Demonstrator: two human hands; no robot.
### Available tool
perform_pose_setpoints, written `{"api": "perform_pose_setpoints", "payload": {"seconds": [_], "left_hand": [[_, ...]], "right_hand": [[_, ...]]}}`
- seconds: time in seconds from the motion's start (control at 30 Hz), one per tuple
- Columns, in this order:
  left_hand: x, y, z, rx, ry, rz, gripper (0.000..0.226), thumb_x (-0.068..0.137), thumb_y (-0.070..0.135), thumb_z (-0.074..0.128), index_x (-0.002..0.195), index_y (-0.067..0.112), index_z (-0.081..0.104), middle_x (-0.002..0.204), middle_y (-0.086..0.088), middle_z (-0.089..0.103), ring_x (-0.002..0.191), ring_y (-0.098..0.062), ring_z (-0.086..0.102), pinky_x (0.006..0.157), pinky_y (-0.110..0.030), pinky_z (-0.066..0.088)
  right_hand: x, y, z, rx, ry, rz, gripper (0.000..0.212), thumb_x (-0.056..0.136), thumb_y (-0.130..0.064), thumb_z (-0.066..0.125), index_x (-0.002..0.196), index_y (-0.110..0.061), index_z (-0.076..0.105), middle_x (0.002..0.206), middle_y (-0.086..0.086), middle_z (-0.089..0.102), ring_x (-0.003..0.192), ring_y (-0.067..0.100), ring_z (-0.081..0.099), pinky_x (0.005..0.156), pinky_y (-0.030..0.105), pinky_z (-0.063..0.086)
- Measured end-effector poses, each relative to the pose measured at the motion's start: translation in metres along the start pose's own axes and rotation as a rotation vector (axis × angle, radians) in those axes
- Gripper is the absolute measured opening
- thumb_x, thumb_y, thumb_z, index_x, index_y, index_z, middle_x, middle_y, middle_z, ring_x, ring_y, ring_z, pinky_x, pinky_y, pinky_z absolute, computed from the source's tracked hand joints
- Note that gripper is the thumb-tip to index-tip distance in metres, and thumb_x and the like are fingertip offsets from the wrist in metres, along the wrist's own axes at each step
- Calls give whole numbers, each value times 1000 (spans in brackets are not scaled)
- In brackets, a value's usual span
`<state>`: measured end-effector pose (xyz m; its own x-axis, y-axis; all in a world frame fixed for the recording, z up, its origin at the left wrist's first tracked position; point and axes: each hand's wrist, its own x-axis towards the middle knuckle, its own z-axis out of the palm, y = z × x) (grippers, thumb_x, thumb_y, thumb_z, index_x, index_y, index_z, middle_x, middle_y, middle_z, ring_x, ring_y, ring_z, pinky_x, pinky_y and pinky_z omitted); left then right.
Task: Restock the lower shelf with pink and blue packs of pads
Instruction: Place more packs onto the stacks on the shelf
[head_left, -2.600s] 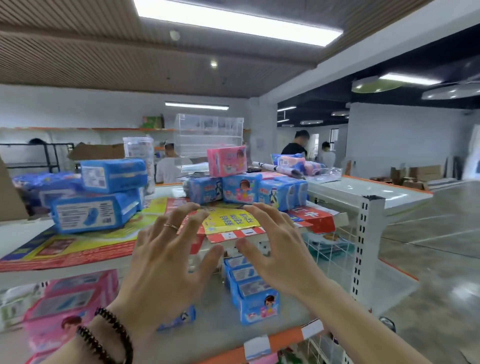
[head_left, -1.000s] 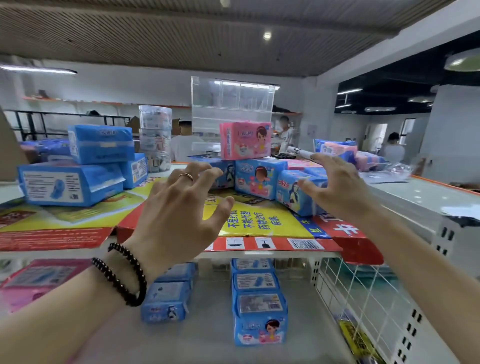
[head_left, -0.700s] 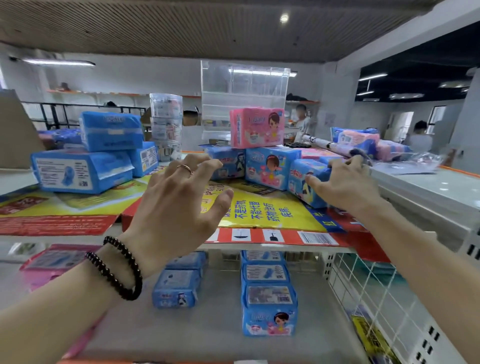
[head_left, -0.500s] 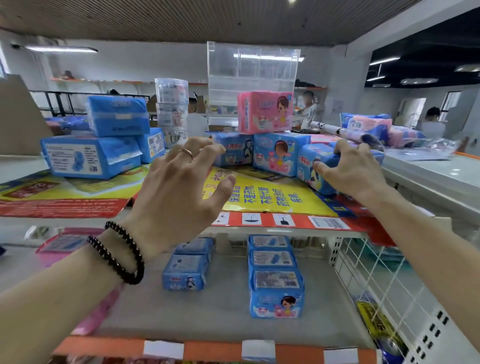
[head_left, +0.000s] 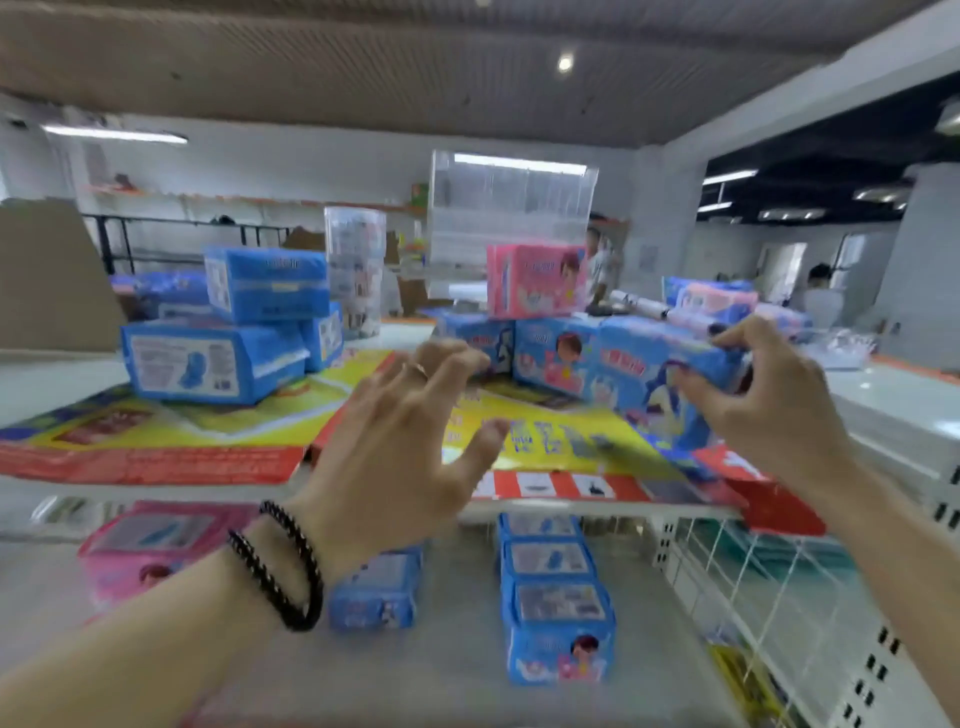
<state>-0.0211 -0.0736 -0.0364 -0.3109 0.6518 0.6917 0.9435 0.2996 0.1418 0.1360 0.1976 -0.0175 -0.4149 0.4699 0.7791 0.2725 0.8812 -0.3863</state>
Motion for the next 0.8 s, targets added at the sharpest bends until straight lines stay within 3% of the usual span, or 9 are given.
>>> {"api": "perform_pose_setpoints", "payload": {"seconds": [0.1, 0.17, 0.27, 0.37, 0.53, 0.63, 0.73, 0.8], "left_hand": [[3, 2, -2, -137, -3, -1, 62, 94, 64, 43, 144, 27, 42, 139, 15, 45, 126, -6, 44, 107, -29, 37], [3, 3, -5, -242, -23, -30, 69, 92, 72, 41, 147, 30, 38, 142, 19, 43, 127, 2, 40, 103, -19, 33], [-3, -2, -12, -415, -17, -39, 80, 81, 82, 41, 146, 35, 38, 140, 22, 48, 123, 11, 45, 98, -9, 34], [-11, -7, -19, -680, -72, -21, 68, 83, 71, 53, 140, 37, 45, 131, 22, 60, 121, 4, 56, 100, -29, 50], [-35, -22, -38, -1017, -192, -99, 57, 80, 55, 68, 132, 41, 51, 122, 12, 69, 113, -11, 68, 85, -29, 58], [-53, -34, -44, -1126, -231, -164, 56, 81, 47, 74, 131, 31, 53, 119, -2, 73, 111, -21, 70, 87, -40, 58], [-68, -44, -50, -1169, -183, -210, 47, 83, 37, 75, 123, 21, 59, 110, -3, 76, 104, -20, 73, 81, -34, 60], [-79, -50, -53, -1172, -119, -235, 50, 78, 43, 75, 121, 22, 61, 109, -3, 76, 103, -21, 73, 83, -39, 60]], "right_hand": [[-16, -22, -12, 114, -47, -51, 32, 79, -31, 82, 91, -19, 54, 77, 0, 65, 62, 12, 56, 56, 16, 39], [-26, -39, -19, 250, -91, -80, 32, 79, -45, 80, 88, -30, 52, 75, -8, 66, 65, 8, 62, 56, 17, 44], [-43, -63, -24, 424, -147, -107, 37, 72, -68, 72, 86, -41, 52, 84, -7, 67, 69, 16, 65, 63, 43, 55], [-59, -86, -23, 586, -235, -116, 46, 71, -74, 70, 90, -35, 56, 91, 2, 66, 77, 33, 65, 65, 54, 55], [-79, -120, -15, 731, -375, -105, 59, 75, -62, 75, 97, -12, 55, 95, 0, 64, 82, 17, 67, 67, 30, 55], [-90, -132, -8, 786, -423, -76, 61, 79, -52, 77, 102, -1, 52, 97, 9, 63, 83, 20, 66, 68, 34, 56], [-99, -145, -1, 833, -496, -21, 66, 74, -52, 81, 118, -13, 52, 110, 19, 58, 94, 42, 64, 76, 53, 57], [-106, -156, 4, 823, -527, 32, 78, 66, -62, 82, 131, -33, 49, 120, 12, 57, 99, 37, 64, 83, 49, 59]]}}
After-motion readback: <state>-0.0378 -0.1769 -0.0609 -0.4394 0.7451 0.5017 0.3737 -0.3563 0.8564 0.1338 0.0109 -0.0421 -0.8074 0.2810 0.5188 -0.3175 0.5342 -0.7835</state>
